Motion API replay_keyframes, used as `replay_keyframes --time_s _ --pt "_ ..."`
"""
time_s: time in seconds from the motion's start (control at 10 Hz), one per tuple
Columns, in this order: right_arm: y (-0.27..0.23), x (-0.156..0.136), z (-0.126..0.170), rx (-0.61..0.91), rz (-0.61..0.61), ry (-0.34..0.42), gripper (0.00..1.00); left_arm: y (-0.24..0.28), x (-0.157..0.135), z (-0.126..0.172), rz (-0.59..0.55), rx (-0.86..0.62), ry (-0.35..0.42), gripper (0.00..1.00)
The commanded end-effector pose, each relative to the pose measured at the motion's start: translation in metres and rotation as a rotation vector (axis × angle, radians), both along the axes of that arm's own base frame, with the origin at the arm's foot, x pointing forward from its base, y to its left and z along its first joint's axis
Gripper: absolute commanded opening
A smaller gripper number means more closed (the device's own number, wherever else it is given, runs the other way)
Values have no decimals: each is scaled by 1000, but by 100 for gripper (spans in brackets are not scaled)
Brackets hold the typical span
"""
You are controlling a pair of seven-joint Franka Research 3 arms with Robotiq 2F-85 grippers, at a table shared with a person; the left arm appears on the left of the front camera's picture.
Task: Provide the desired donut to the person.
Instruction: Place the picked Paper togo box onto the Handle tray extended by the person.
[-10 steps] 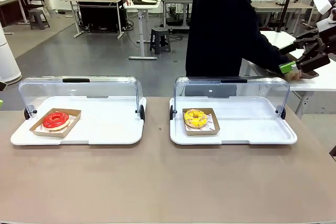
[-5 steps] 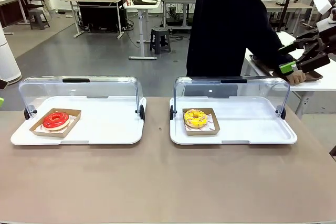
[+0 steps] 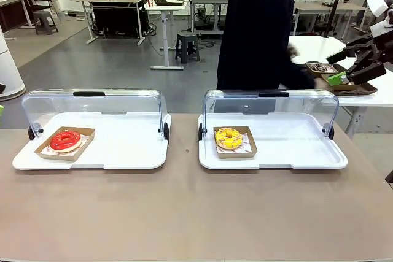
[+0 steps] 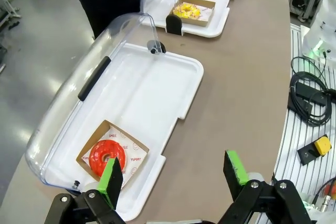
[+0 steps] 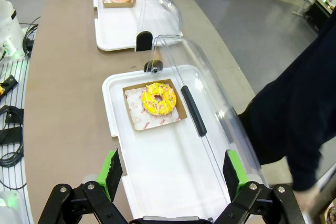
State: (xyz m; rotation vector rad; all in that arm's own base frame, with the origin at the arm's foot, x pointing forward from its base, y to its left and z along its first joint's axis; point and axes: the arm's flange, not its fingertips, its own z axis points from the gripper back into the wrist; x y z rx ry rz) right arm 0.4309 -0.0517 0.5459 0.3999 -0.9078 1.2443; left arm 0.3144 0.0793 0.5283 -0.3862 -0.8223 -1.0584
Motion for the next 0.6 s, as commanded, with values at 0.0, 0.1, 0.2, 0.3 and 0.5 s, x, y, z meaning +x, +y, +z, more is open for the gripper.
replay_keyframes --time_s 0.0,0.1,0.2,0.3,0.5 --pt "0 1 -1 2 11 -5 100 -2 2 -9 -12 -31 -46 100" --pt "0 1 -1 2 11 -5 100 -1 1 -8 -13 -39 -70 100" --pt "0 1 -1 2 11 -5 100 -1 2 -7 -18 -52 -93 100" --pt "0 1 -1 2 11 -5 100 -1 3 -7 -17 -59 -99 100" --pt "0 1 -1 2 11 -5 100 -3 8 -8 -20 -55 -48 100"
